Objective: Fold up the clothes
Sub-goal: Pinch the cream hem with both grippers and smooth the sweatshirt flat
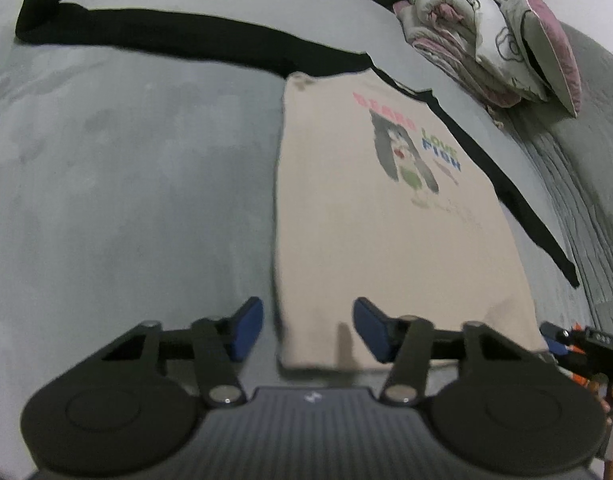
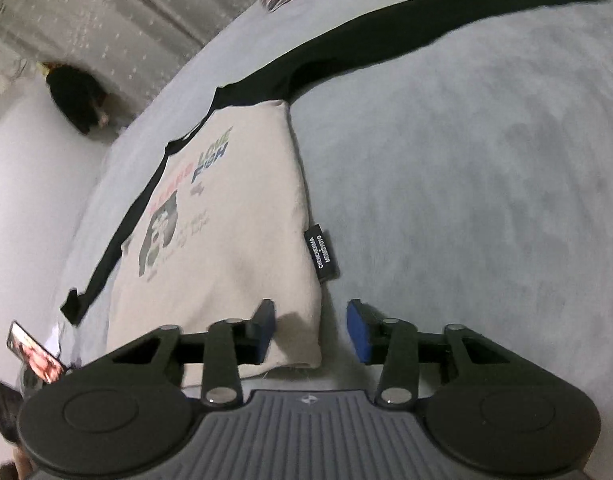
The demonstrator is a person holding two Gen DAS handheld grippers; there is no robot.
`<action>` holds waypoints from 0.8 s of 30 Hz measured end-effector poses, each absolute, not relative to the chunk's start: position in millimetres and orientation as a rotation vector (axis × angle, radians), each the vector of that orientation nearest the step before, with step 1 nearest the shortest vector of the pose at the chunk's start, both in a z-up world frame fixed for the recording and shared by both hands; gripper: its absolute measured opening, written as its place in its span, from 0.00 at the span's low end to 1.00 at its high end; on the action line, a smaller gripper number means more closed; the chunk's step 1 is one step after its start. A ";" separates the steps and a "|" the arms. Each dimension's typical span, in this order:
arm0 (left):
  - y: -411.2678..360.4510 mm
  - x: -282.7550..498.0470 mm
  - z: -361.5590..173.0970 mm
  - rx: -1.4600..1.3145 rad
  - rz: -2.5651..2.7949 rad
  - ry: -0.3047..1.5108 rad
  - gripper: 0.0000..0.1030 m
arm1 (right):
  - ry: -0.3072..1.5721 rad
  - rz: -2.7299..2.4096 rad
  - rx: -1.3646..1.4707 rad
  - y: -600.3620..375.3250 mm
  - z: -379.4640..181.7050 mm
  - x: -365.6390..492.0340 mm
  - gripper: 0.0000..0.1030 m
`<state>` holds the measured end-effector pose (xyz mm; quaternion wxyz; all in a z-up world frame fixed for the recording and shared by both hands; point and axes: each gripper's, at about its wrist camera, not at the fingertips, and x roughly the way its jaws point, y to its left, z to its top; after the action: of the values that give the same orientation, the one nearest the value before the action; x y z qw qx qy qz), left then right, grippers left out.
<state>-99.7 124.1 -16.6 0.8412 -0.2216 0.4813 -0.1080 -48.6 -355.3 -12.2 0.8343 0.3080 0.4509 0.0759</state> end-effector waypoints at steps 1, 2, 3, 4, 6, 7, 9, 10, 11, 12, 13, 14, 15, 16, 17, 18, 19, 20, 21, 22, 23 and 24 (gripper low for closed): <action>120.4 -101.8 -16.7 -0.461 -0.236 1.022 0.34 | 0.961 0.165 0.663 -354.6 -13.5 -49.5 0.24; 116.2 -103.3 -16.6 -0.449 -0.247 1.025 0.30 | 0.968 0.171 0.671 -353.7 -14.6 -50.6 0.22; 112.0 -104.8 -16.4 -0.437 -0.258 1.028 0.28 | 0.976 0.178 0.676 -352.8 -15.5 -51.7 0.19; 108.7 -105.9 -16.2 -0.425 -0.268 1.032 0.22 | 0.980 0.182 0.679 -351.9 -15.6 -53.5 0.19; 104.4 -107.7 -14.8 -0.407 -0.275 1.034 0.16 | 0.982 0.187 0.684 -350.3 -14.3 -56.7 0.14; 103.3 -108.3 -13.6 -0.404 -0.278 1.035 0.13 | 0.985 0.191 0.691 -349.5 -13.6 -58.1 0.12; 106.1 -112.8 -1.4 -0.427 -0.288 1.006 0.12 | 0.973 0.192 0.681 -348.1 -6.7 -62.8 0.11; 107.9 -115.6 5.9 -0.441 -0.293 0.988 0.12 | 0.957 0.191 0.671 -348.6 0.5 -66.3 0.11; 109.8 -118.4 13.2 -0.455 -0.298 0.969 0.12 | 0.938 0.194 0.669 -350.0 8.6 -70.1 0.11; 113.1 -121.6 23.0 -0.475 -0.308 0.943 0.12 | 0.920 0.199 0.668 -351.6 17.2 -73.1 0.10; 117.1 -124.8 33.6 -0.496 -0.318 0.913 0.12 | 0.901 0.202 0.663 -353.8 27.3 -75.9 0.10; 120.9 -127.8 43.6 -0.515 -0.327 0.886 0.12 | 0.882 0.206 0.659 -355.9 37.3 -78.6 0.10; 124.5 -129.9 53.0 -0.530 -0.334 0.862 0.12 | 0.867 0.205 0.650 -357.3 47.1 -80.6 0.10; 127.7 -131.3 60.3 -0.539 -0.338 0.847 0.12 | 0.859 0.200 0.635 -357.6 55.8 -81.3 0.10; 128.9 -132.2 62.5 -0.536 -0.338 0.849 0.12 | 0.855 0.198 0.620 -356.9 62.1 -80.8 0.10; 129.1 -132.6 62.0 -0.527 -0.334 0.858 0.12 | 0.858 0.195 0.602 -355.4 65.9 -79.5 0.10; 129.4 -133.1 61.4 -0.518 -0.330 0.868 0.12 | 0.870 0.187 0.582 -354.0 67.1 -77.6 0.10; 127.5 -133.3 56.7 -0.499 -0.319 0.889 0.12 | 0.888 0.177 0.571 -353.3 64.4 -75.4 0.10; 124.1 -133.1 48.9 -0.472 -0.305 0.919 0.12 | 0.909 0.167 0.567 -352.7 59.3 -73.3 0.10; 119.8 -132.7 39.6 -0.439 -0.291 0.949 0.12 | 0.933 0.155 0.565 -352.4 52.1 -71.2 0.10; 114.9 -132.1 29.1 -0.403 -0.278 0.979 0.12 | 0.959 0.140 0.564 -351.8 42.9 -68.9 0.10; 109.8 -132.1 18.6 -0.359 -0.265 1.000 0.12 | 0.983 0.120 0.554 -350.8 33.1 -67.1 0.10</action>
<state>-132.1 109.8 18.6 0.8537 -0.1708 0.4756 -0.1259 -67.1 -350.8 33.1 0.8432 0.2624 0.4658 0.0570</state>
